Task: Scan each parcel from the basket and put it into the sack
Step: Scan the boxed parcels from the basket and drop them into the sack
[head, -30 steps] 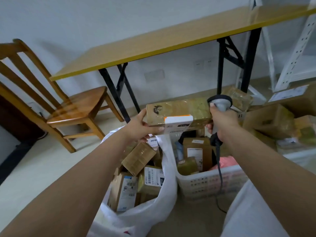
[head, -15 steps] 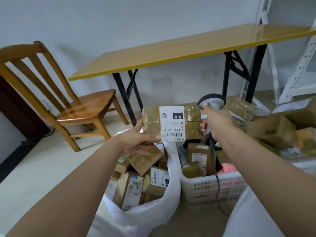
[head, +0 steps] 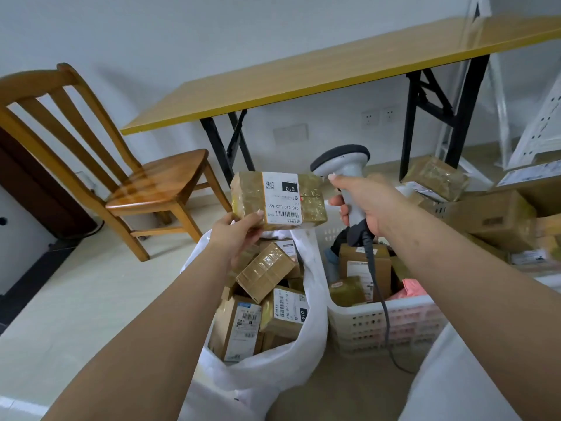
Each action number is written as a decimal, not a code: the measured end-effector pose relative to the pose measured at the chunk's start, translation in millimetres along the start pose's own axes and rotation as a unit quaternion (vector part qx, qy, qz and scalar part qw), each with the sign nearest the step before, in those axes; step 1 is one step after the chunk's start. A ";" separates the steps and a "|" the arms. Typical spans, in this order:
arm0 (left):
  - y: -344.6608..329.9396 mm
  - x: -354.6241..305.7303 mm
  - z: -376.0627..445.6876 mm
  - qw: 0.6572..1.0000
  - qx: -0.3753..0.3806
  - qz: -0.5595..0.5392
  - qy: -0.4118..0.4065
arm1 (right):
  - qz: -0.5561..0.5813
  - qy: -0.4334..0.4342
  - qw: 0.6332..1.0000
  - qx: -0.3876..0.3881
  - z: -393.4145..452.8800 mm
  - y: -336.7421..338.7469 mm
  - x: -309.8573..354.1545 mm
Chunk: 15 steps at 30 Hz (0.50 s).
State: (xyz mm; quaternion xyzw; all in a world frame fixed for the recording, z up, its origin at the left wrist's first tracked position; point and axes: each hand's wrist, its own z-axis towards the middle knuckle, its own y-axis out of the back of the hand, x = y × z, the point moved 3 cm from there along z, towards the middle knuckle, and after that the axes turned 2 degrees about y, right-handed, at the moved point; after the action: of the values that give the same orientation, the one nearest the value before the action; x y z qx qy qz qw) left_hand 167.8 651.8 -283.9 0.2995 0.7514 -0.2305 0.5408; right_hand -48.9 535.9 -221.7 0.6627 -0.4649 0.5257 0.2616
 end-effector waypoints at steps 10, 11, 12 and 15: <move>11.0 4.6 13.1 0.997 -0.066 -0.048 -0.011 | -0.088 0.018 0.993 0.079 -21.4 -13.3 12.2; 12.6 4.0 13.3 0.996 -0.075 -0.050 -0.014 | -0.091 0.017 0.993 0.080 -23.1 -13.7 12.6; 14.8 3.9 14.0 0.995 -0.083 -0.056 -0.017 | -0.093 0.018 0.992 0.081 -24.5 -14.0 12.9; 21.0 2.2 16.6 0.991 -0.102 -0.082 -0.022 | -0.102 0.027 0.991 0.086 -28.2 -15.0 14.5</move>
State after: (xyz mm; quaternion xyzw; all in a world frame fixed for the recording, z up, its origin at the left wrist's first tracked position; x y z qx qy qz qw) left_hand 193.1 656.1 -291.5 0.1751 0.7810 -0.2026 0.5643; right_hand -48.2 560.9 -197.1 0.7123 -0.3410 0.5520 0.2678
